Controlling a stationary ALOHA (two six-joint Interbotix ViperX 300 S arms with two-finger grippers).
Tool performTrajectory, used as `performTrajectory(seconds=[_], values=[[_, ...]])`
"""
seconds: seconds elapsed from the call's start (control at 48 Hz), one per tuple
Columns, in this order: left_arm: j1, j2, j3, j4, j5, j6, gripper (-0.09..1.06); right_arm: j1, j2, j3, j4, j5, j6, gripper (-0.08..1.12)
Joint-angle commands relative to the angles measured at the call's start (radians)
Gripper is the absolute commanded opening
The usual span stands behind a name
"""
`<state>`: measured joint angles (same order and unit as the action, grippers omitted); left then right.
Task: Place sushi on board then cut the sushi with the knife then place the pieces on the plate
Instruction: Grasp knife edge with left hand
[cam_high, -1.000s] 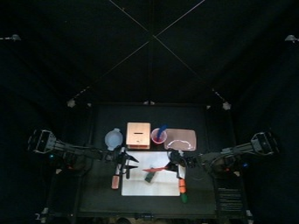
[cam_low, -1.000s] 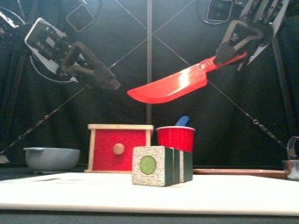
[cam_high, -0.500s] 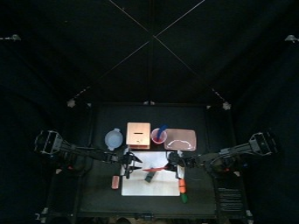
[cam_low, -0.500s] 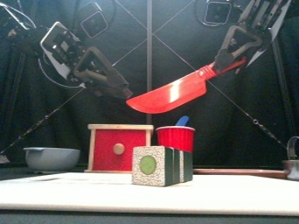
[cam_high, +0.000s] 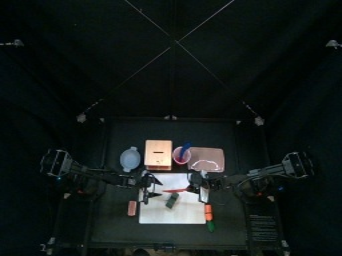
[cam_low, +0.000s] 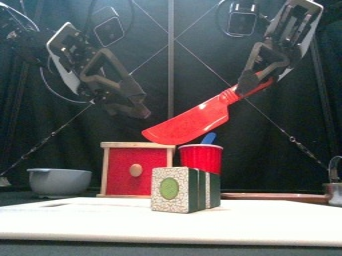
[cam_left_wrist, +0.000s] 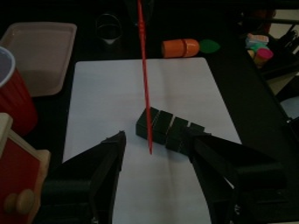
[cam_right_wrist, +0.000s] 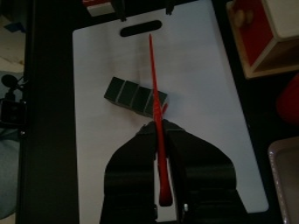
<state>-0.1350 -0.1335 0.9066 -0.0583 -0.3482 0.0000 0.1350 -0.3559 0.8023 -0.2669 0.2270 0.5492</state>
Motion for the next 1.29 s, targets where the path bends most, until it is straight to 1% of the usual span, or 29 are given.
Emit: performTrajectory(seconds=[0.021,0.146,0.396,0.583,0.729,0.792,0.917,1.125,1.292], values=[[0.0,0.025,-0.023,0.0,-0.003,0.003,0.87,-0.008,-0.005,-0.034,-0.002,-0.008,-0.002,0.4],[0.005,0.06,-0.034,0.0,-0.003,0.005,0.86,-0.011,0.006,-0.04,-0.002,-0.008,-0.002,0.4],[0.008,0.083,-0.04,0.002,-0.003,0.006,0.86,-0.009,0.012,-0.044,0.003,-0.008,0.0,0.4],[0.028,0.112,-0.06,0.002,-0.005,0.008,0.85,-0.005,0.015,-0.044,0.005,-0.009,0.0,0.4],[0.035,0.137,-0.08,0.023,-0.003,0.008,0.83,-0.003,0.021,-0.041,0.015,-0.012,0.002,0.4],[0.037,0.141,-0.083,0.031,0.0,0.008,0.81,-0.003,0.025,-0.041,0.023,-0.015,0.002,0.4],[0.046,0.14,-0.083,0.032,0.002,0.008,0.78,-0.003,0.035,-0.04,0.029,-0.023,0.002,0.4],[0.048,0.14,-0.083,0.043,0.006,0.008,0.78,-0.003,0.051,-0.044,0.031,-0.025,0.002,0.4],[0.048,0.14,-0.083,0.043,0.014,0.008,0.78,-0.003,0.051,-0.046,0.032,-0.025,0.0,0.4]])
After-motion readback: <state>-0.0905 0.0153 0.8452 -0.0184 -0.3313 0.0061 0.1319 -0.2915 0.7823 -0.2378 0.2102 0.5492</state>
